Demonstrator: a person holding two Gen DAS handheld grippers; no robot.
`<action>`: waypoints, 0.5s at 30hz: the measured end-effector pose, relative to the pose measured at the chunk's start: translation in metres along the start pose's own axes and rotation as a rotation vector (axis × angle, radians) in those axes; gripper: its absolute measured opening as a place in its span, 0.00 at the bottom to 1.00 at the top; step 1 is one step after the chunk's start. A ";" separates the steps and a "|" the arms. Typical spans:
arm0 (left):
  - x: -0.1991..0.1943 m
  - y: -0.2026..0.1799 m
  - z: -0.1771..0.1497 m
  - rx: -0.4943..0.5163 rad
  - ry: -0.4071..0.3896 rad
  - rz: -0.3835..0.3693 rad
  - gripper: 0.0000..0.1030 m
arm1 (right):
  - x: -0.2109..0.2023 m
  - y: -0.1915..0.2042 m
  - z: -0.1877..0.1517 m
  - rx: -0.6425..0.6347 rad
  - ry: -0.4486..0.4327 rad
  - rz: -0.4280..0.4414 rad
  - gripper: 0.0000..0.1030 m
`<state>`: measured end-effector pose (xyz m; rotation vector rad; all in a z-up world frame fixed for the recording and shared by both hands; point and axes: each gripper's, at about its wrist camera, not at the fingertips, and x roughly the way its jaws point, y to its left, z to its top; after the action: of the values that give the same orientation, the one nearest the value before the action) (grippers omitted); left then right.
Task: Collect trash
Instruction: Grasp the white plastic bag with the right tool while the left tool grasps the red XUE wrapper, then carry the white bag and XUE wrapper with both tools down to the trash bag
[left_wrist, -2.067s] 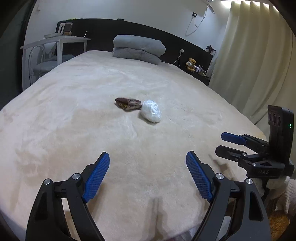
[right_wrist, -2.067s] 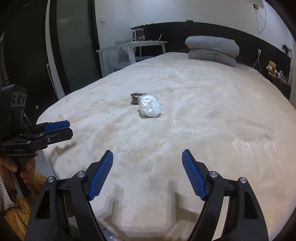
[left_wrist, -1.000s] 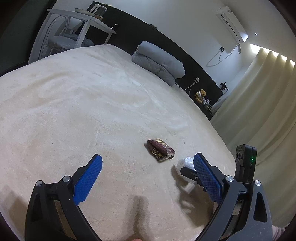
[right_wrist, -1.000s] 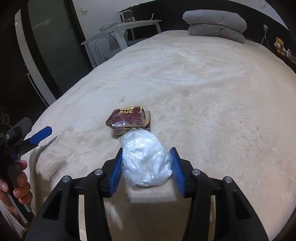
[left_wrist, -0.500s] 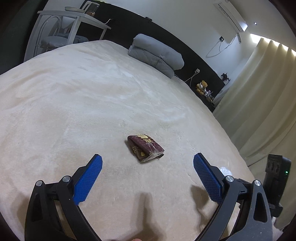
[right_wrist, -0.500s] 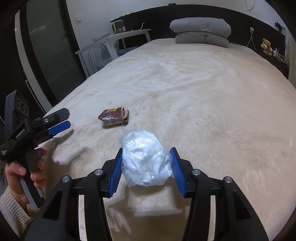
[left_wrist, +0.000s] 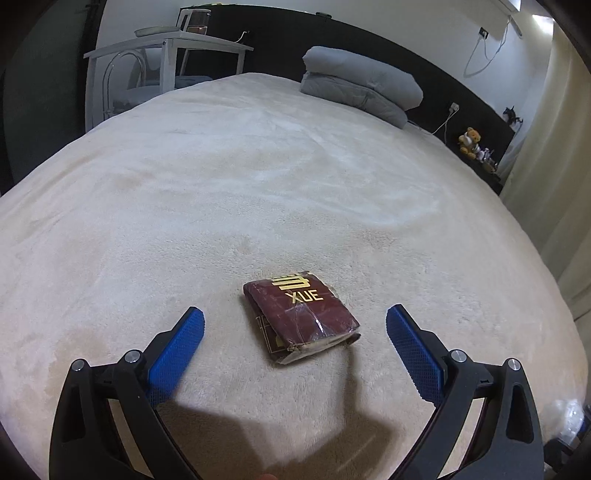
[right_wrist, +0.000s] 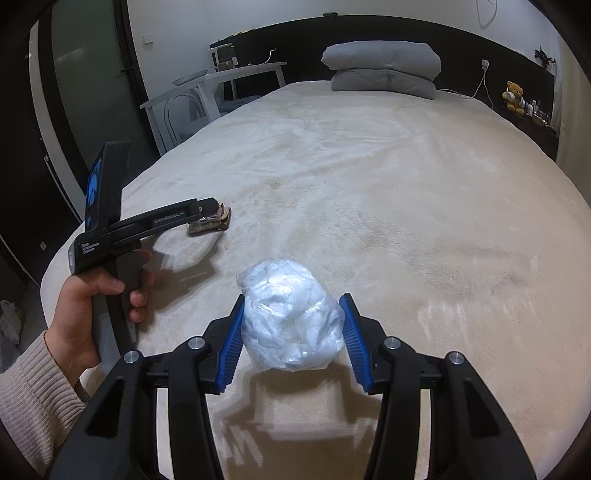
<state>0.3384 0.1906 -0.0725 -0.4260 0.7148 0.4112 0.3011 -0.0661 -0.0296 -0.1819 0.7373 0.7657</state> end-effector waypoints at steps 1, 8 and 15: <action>0.003 -0.002 0.002 0.004 0.004 0.021 0.94 | -0.001 -0.001 -0.001 0.003 0.002 -0.002 0.48; 0.019 -0.016 0.001 0.055 0.017 0.135 0.70 | -0.006 -0.008 -0.005 0.005 0.012 -0.012 0.48; 0.016 -0.029 -0.005 0.138 0.008 0.162 0.57 | -0.009 -0.008 -0.003 0.010 -0.004 -0.014 0.48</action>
<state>0.3612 0.1671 -0.0805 -0.2403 0.7834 0.5091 0.3005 -0.0786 -0.0267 -0.1764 0.7348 0.7490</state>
